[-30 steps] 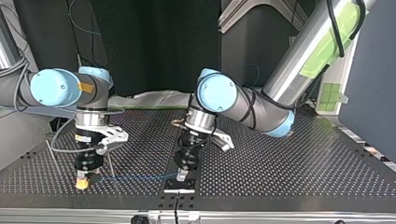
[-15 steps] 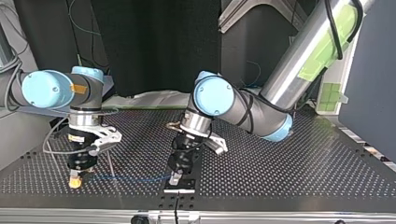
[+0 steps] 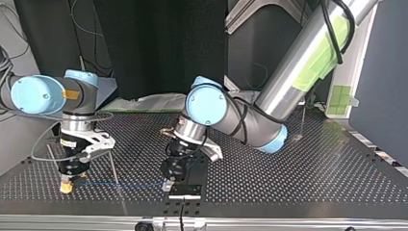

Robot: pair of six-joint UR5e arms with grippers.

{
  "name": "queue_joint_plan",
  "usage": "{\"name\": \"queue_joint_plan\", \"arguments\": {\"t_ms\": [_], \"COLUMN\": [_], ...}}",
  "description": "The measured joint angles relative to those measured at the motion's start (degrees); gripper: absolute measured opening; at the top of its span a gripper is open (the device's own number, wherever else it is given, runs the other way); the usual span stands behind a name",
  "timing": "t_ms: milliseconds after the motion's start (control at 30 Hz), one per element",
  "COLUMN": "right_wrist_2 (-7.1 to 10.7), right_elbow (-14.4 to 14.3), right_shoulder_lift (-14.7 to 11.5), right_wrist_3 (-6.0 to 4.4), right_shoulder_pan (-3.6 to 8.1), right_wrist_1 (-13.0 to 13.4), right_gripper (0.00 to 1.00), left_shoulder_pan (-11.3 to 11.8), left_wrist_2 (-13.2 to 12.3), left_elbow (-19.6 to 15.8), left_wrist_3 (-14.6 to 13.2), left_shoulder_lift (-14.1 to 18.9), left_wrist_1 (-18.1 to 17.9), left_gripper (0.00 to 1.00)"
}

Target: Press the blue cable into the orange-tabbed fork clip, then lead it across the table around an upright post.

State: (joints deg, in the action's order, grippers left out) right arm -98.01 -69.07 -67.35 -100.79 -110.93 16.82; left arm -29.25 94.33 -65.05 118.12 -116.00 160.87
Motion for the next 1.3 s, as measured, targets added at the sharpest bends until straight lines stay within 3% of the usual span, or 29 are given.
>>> {"name": "queue_joint_plan", "arguments": {"t_ms": [333,700,900,1300], "right_wrist_2": [0.00,-0.20,-0.29,-0.27], "right_elbow": [-0.4,-2.3,-3.8,-7.1], "right_shoulder_lift": [0.1,0.3,1.1,3.4], "right_wrist_3": [-0.14,-0.21,-0.21,0.12], "right_shoulder_pan": [1.91,3.65,4.07,4.57], "right_wrist_1": [-0.4,-0.6,-0.5,-0.4], "right_gripper": [0.00,0.00,0.00,0.00], "left_shoulder_pan": [-0.3,-1.7,-2.2,-2.2], "left_wrist_2": [-1.2,-1.6,-1.5,-1.4], "left_elbow": [0.3,2.8,2.9,2.9], "left_wrist_3": [1.0,0.4,-0.7,-1.1], "left_shoulder_lift": [-0.5,-4.9,-7.0,-7.5], "left_wrist_1": [0.1,2.1,2.1,0.2], "left_gripper": [0.00,0.00,0.00,0.00]}}
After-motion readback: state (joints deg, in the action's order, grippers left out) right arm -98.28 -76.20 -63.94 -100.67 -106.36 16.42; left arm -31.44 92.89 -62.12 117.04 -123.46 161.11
